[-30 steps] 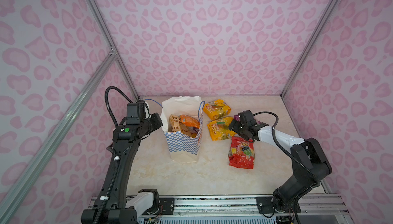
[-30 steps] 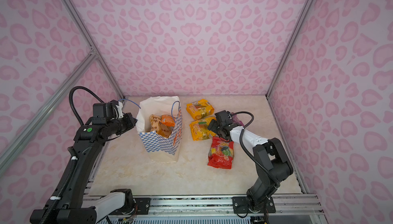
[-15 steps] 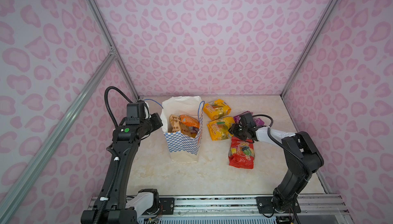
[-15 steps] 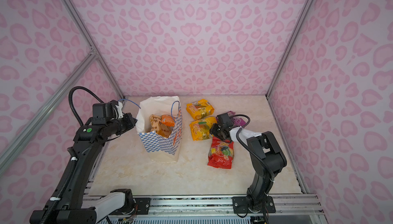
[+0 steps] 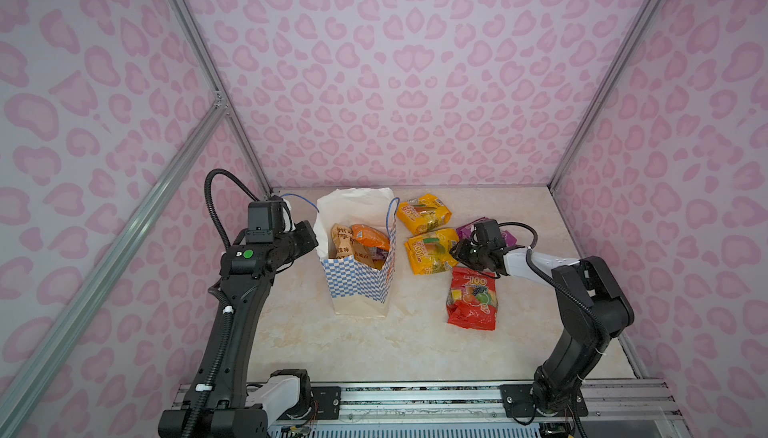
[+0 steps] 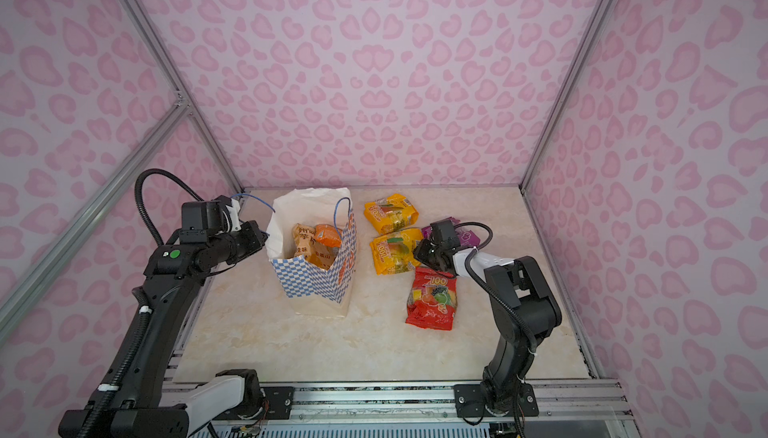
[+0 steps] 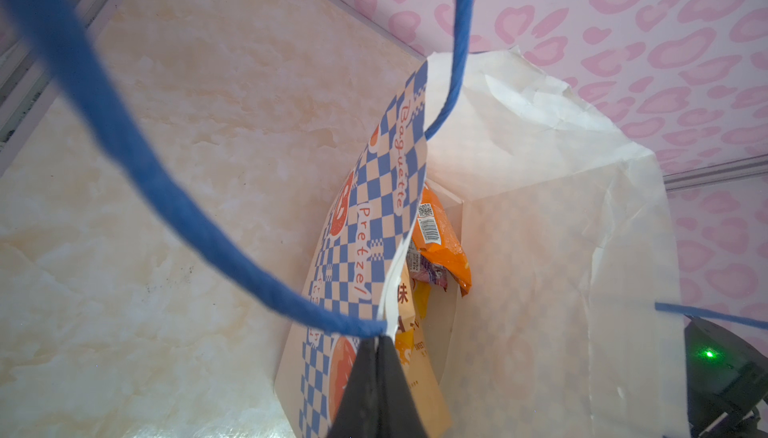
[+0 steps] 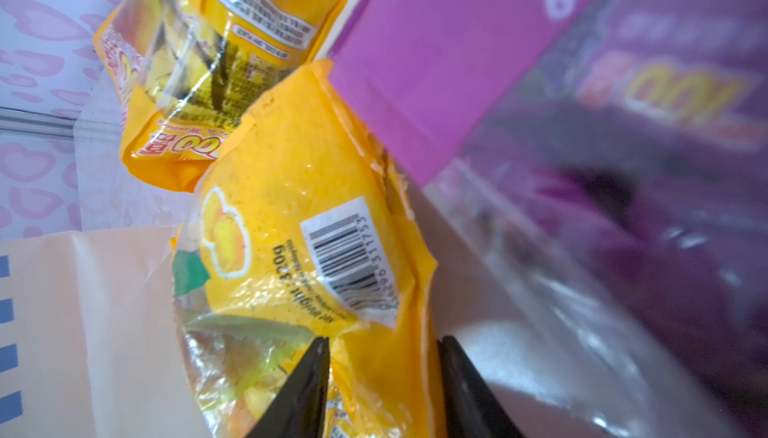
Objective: Place the snacks into the paper bag
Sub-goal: 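Lower the right gripper onto the yellow gummy bag and grasp it, then lift the yellow gummy bag with the right gripper over the paper bag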
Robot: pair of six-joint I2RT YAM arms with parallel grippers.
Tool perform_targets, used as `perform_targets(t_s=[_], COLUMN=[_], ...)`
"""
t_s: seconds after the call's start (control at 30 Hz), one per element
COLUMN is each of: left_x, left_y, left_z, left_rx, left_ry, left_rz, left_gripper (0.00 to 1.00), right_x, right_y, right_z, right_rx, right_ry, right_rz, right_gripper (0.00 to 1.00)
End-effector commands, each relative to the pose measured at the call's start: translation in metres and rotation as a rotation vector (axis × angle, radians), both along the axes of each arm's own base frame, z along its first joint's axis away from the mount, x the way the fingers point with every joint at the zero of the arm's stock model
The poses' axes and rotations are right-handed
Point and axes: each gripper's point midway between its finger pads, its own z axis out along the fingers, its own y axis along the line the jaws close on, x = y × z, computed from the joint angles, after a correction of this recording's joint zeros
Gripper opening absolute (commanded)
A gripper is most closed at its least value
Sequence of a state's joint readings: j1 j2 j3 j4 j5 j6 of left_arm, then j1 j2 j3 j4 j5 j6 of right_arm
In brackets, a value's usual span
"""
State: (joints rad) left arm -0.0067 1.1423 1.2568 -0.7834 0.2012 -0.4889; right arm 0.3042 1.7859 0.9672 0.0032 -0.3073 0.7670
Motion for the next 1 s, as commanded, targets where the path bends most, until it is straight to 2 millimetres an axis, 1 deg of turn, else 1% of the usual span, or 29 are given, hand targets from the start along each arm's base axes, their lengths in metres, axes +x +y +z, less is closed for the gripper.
perform_targets(t_s=[0.0,0.13,0.23,0.3,0.37,0.4,0.47,0.53,0.6,0.67,0.87,0.97], left_x=[0.003,0.002,0.003,0.003,0.005,0.005,0.007,0.007,0.008,0.008,0.009,0.01], left_y=[0.0,0.0,0.001,0.0,-0.001,-0.001,-0.003,-0.003,-0.003,-0.003,-0.008,-0.012], left_z=[0.002,0.003,0.003,0.003,0.001,0.0,-0.001,0.0,0.0,0.0,0.004,0.006], left_rx=[-0.001,0.0,0.002,-0.001,-0.009,-0.012,-0.02,-0.021,-0.018,-0.018,-0.034,-0.05], left_ry=[-0.015,-0.016,-0.016,-0.013,-0.01,-0.007,-0.002,-0.005,-0.006,-0.005,-0.027,-0.032], left_rz=[-0.002,0.001,0.002,0.001,-0.002,-0.003,-0.007,-0.009,-0.009,-0.011,-0.036,-0.058], left_gripper=[0.07,0.07,0.07,0.07,0.07,0.07,0.07,0.07,0.07,0.07,0.07,0.07], right_x=[0.004,0.005,0.004,0.004,0.004,0.005,0.006,0.007,0.008,0.007,-0.002,-0.015], right_y=[0.005,0.006,0.006,0.007,0.009,0.01,0.014,0.018,0.02,0.022,0.019,0.017], right_z=[-0.003,-0.001,0.002,0.006,0.011,0.014,0.024,0.04,0.064,0.091,0.188,0.245], right_rx=[0.024,0.034,0.04,0.045,0.052,0.06,0.074,0.092,0.113,0.13,0.108,0.091], right_ry=[-0.005,-0.013,-0.022,-0.029,-0.042,-0.053,-0.078,-0.117,-0.167,-0.226,-0.417,-0.531], right_rz=[0.018,0.012,0.015,0.02,0.029,0.039,0.065,0.084,0.099,0.109,0.117,0.112], right_gripper=[0.38,0.33,0.25,0.16,0.13,0.12,0.07,0.04,0.0,0.0,0.0,0.0])
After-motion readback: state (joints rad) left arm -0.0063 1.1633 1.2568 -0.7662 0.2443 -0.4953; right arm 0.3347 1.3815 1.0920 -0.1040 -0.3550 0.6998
